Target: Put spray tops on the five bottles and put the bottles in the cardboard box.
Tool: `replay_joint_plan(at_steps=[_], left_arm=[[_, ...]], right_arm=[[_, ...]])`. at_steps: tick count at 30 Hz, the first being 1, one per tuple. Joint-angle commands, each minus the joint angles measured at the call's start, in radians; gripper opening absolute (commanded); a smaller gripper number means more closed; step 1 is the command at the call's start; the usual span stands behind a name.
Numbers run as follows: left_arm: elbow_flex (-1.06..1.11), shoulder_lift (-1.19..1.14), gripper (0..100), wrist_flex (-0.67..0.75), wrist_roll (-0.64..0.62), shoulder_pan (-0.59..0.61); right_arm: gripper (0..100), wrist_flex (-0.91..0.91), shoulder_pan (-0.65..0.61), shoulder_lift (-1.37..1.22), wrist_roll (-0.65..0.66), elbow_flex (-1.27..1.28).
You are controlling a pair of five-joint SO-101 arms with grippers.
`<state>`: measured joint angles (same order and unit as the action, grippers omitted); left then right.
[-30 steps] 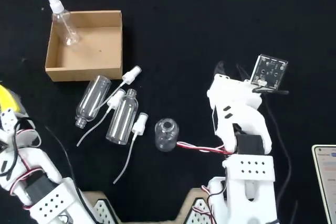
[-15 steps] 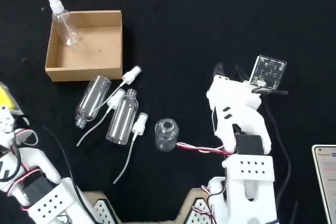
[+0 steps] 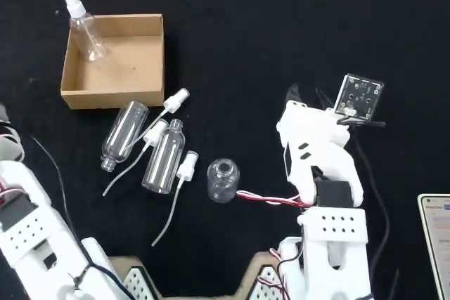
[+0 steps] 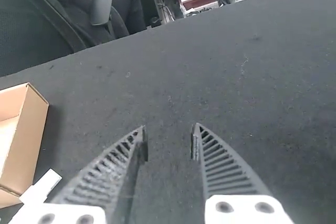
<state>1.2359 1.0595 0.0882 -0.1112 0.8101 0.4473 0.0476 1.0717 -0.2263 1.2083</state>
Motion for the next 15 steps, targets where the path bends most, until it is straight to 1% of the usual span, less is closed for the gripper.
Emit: replay_joint_plan(at_steps=[1, 3, 4, 8, 12, 15], left_arm=[[0.068, -0.107, 12, 0.367, 0.011, 0.007], [0.113, -0.172, 12, 0.511, 0.012, 0.004], [0.122, -0.207, 12, 0.548, 0.012, 0.004], [0.044, -0.388, 12, 0.559, 0.006, 0.012], [-0.101, -0.592, 11, 0.563, 0.005, 0.053], [-0.156, -0.717, 11, 0.574, 0.005, 0.085]], right_arm=[[13.7, -0.026, -0.009, 0.015, -0.003, -0.002], [13.7, -0.026, -0.008, 0.013, -0.003, -0.002], [13.7, -0.026, -0.008, 0.013, -0.003, -0.002], [13.7, -0.028, -0.009, 0.018, -0.003, 0.008], [13.7, -0.028, -0.008, 0.018, -0.003, 0.01], [13.7, -0.028, -0.008, 0.019, -0.003, 0.01]])
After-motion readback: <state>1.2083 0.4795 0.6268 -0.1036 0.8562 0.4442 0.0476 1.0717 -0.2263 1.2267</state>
